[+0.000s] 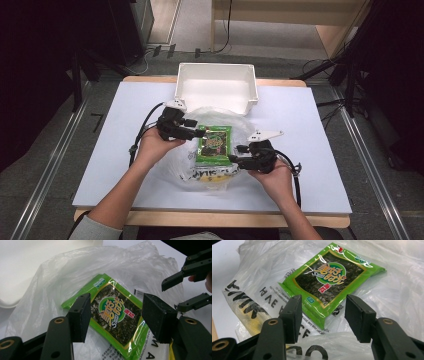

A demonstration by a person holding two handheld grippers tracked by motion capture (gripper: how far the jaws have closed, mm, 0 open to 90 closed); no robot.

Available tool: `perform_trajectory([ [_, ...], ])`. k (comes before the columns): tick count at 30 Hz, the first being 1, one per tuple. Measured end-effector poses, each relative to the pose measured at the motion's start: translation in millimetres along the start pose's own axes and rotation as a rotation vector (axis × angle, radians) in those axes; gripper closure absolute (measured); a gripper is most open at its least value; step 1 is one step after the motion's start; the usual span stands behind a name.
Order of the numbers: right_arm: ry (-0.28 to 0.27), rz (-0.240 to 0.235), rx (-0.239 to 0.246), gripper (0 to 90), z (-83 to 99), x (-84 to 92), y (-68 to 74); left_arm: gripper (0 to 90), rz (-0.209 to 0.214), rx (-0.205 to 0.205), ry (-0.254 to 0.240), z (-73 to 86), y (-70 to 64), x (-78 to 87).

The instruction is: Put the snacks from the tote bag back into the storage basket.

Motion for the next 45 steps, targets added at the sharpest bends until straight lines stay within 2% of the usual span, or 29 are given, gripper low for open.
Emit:
perform_trajectory([
  [13,0.005,-0.003,0.001,49.4,1.5,-1.9,1.9,40.7,0.009,0.002,0.002,15.9,-11.7,9.6],
  [20,0.010,-0.005,0.002,49.1,0.8,-3.2,1.6,43.3,0.003,0.011,0.018,29.7,-14.0,6.0],
  [28,0.011,-0.016,-0.001,48.7,0.0,-6.8,1.0,52.1,-0.002,0.042,0.024,40.7,-12.8,-1.9],
  [33,0.010,-0.012,-0.004,48.1,-0.1,-7.7,0.7,65.4,-0.007,0.053,0.051,44.2,-13.3,-9.4],
  [36,0.008,-0.008,-0.004,48.0,0.0,-8.4,0.6,71.7,0.005,0.092,0.056,45.6,-11.2,-15.1],
  [39,0.008,-0.009,0.002,48.0,0.3,-9.9,1.2,78.4,-0.004,0.089,0.061,46.5,-8.7,-22.2],
  [45,0.015,-0.007,0.008,47.9,0.2,-12.6,3.0,81.2,-0.009,0.096,0.092,50.0,-5.3,-34.2],
])
Point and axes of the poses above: each handheld gripper's, and its own axes: x roughly backward along the jaws, z roughly out of its underside, y roughly to its left, the point moved 3 cm from there along -x, roughly forward along the jaws, and after that the axes turned 4 degrees about y, right-handed, at the moved point
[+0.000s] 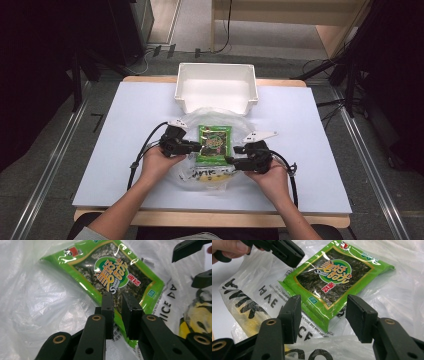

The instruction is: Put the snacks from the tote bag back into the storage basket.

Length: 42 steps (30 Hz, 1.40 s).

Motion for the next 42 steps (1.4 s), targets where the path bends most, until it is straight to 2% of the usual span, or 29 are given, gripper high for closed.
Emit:
perform_trajectory([
  [5,0.002,0.000,0.000,47.5,-1.6,-2.4,1.1,81.0,-0.009,0.003,0.022,2.3,3.8,-4.0],
  [14,-0.016,0.002,-0.004,46.5,-6.0,-3.2,1.6,79.3,0.006,0.023,0.017,3.7,6.9,-5.0],
  [21,-0.024,0.010,-0.030,45.8,-9.6,-1.0,-0.7,79.3,0.005,0.028,0.024,5.2,9.5,-4.2],
  [33,-0.058,0.016,-0.026,44.4,-24.1,2.7,5.3,79.3,0.006,0.052,0.032,7.7,13.4,-4.0],
  [36,-0.059,0.024,-0.019,44.3,-29.0,-0.2,4.9,79.7,-0.006,0.055,0.044,9.0,14.8,-4.9],
  [42,-0.053,0.019,-0.021,43.9,-37.5,-7.6,6.5,79.6,0.001,0.061,0.040,9.1,15.2,-5.4],
])
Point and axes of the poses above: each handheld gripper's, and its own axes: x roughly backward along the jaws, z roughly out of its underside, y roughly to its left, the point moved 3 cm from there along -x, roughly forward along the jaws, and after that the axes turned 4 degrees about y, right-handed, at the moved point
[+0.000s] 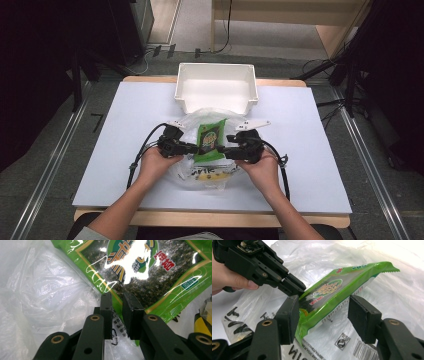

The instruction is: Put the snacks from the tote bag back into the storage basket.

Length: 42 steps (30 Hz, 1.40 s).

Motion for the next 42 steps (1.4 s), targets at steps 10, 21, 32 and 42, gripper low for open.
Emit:
perform_trajectory([
  [10,0.017,0.003,-0.051,39.7,-10.5,-13.4,-4.1,79.7,0.009,0.016,-0.002,0.2,0.5,-1.3],
  [21,0.060,0.022,-0.088,38.1,-15.2,-34.8,-14.9,80.1,0.007,0.003,-0.010,0.7,0.0,-2.4],
  [32,0.099,-0.022,-0.124,40.7,-16.0,-57.5,-19.0,80.0,0.010,0.002,-0.009,0.8,0.9,-2.6],
  [42,0.093,-0.043,-0.115,48.4,-13.6,-52.2,-21.6,77.1,0.019,0.006,-0.010,0.4,1.8,3.1],
])
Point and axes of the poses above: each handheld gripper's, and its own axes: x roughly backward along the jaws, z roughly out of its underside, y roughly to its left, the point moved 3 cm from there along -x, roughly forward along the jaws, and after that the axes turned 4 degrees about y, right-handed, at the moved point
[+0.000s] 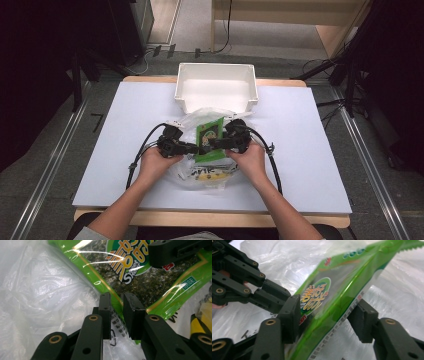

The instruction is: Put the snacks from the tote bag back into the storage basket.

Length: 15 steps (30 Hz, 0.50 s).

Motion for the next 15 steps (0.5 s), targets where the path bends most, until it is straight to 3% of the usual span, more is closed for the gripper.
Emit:
perform_trajectory([
  [11,-0.026,-0.031,0.025,57.8,1.7,17.5,6.9,69.0,-0.008,-0.013,-0.075,-1.5,-1.7,25.8],
  [15,-0.035,-0.047,0.035,60.9,1.9,22.5,9.6,64.5,0.008,-0.010,-0.079,-1.4,-1.7,28.6],
])
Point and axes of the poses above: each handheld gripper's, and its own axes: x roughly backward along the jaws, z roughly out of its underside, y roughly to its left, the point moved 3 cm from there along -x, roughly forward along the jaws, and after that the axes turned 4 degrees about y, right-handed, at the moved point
